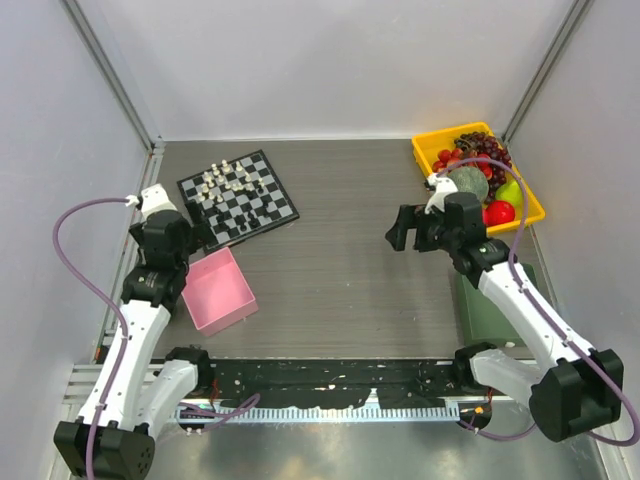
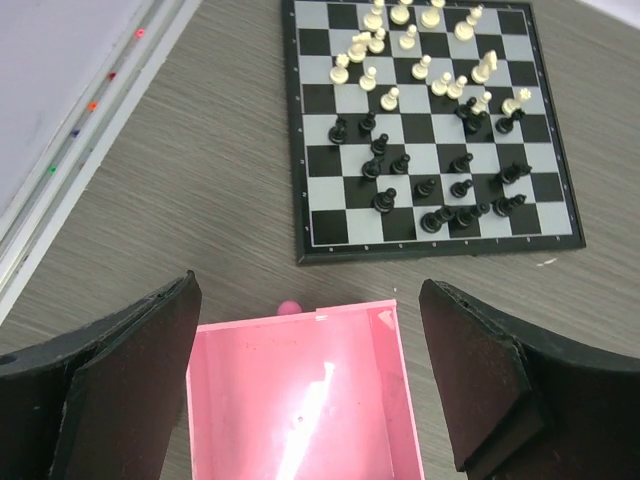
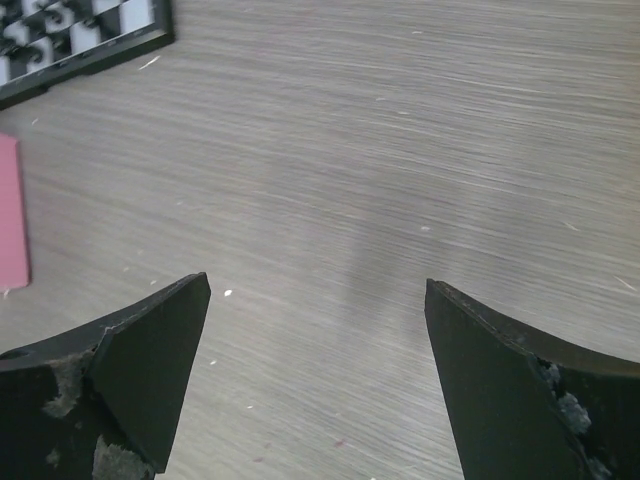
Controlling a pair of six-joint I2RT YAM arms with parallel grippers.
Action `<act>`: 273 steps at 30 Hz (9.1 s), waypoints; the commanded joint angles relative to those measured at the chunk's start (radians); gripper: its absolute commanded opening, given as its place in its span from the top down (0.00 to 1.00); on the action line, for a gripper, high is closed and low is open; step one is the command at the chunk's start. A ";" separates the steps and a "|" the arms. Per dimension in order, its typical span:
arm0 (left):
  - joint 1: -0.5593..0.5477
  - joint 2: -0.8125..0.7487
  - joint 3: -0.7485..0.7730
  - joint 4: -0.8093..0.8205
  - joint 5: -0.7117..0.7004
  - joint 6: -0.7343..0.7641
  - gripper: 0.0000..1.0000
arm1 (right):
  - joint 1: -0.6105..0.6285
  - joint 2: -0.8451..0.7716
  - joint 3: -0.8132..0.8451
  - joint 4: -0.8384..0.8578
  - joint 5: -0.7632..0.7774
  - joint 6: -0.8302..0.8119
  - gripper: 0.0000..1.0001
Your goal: Set up the chess pieces on the board
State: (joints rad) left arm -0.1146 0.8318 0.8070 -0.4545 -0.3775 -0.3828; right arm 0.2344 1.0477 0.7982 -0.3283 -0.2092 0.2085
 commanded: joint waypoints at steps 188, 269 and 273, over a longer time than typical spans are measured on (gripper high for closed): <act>0.464 1.196 0.606 -0.006 0.896 -0.203 0.00 | 0.301 1.591 1.434 0.192 -0.331 0.457 0.30; -0.235 0.057 -0.123 0.064 0.485 -0.257 0.01 | 0.256 0.020 -0.203 0.198 0.053 0.269 0.44; -0.235 0.001 -0.022 -0.009 0.387 -0.266 0.00 | 0.315 0.078 -0.122 0.143 0.094 0.238 0.47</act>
State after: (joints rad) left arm -0.3462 0.8825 0.6743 -0.3954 0.1299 -0.6647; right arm 0.4980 1.0817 0.5861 -0.1120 -0.1577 0.5095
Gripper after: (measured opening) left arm 0.995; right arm 0.540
